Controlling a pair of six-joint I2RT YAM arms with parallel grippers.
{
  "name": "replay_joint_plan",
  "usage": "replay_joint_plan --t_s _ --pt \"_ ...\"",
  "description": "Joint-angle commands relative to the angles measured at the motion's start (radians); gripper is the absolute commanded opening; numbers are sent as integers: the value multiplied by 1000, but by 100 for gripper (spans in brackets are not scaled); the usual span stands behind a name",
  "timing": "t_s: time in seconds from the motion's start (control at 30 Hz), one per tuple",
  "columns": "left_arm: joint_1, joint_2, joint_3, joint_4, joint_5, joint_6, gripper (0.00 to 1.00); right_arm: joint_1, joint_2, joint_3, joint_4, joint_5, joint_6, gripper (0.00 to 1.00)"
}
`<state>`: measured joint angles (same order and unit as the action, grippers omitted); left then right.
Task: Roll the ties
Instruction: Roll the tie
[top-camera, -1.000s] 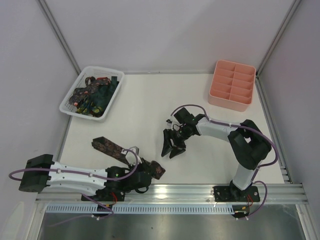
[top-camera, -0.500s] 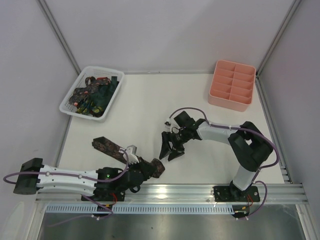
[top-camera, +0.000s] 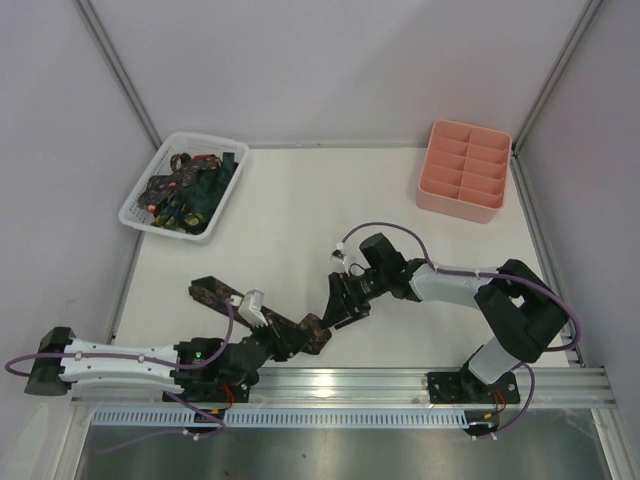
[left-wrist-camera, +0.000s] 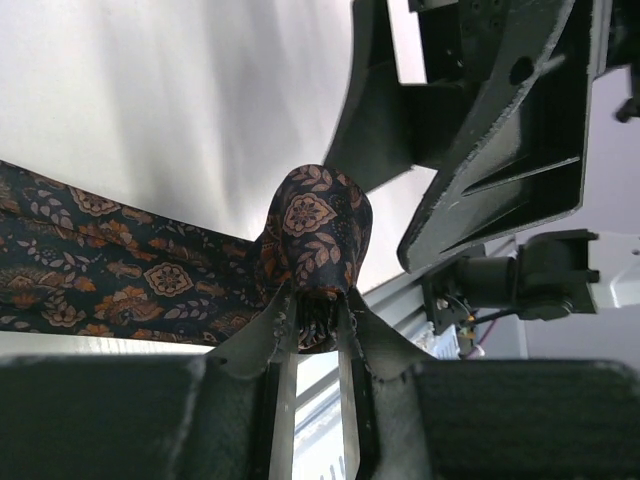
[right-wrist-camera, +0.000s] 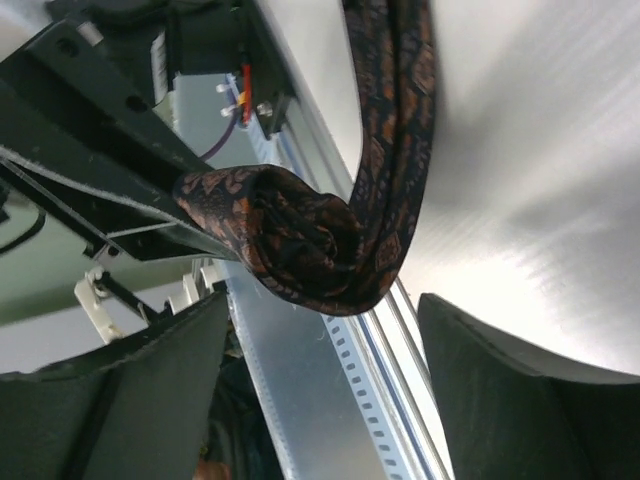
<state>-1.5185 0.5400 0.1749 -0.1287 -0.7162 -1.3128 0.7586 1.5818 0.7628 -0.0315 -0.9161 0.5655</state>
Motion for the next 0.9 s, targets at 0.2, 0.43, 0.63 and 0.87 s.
replay_joint_plan --t_s 0.2,0.43,0.63,0.87 --pt "-6 -77 -8 -34 37 27 0 -25 21 15 386 -130 -32 98" --pt "-5 -117 -25 -23 41 30 1 -12 67 43 407 -214 -84 97" --pt "-6 -147 -25 -22 31 40 0 -2 102 49 447 -243 -87 97" --pt "-6 -160 -18 -19 15 46 0 36 150 67 565 -277 -12 95"
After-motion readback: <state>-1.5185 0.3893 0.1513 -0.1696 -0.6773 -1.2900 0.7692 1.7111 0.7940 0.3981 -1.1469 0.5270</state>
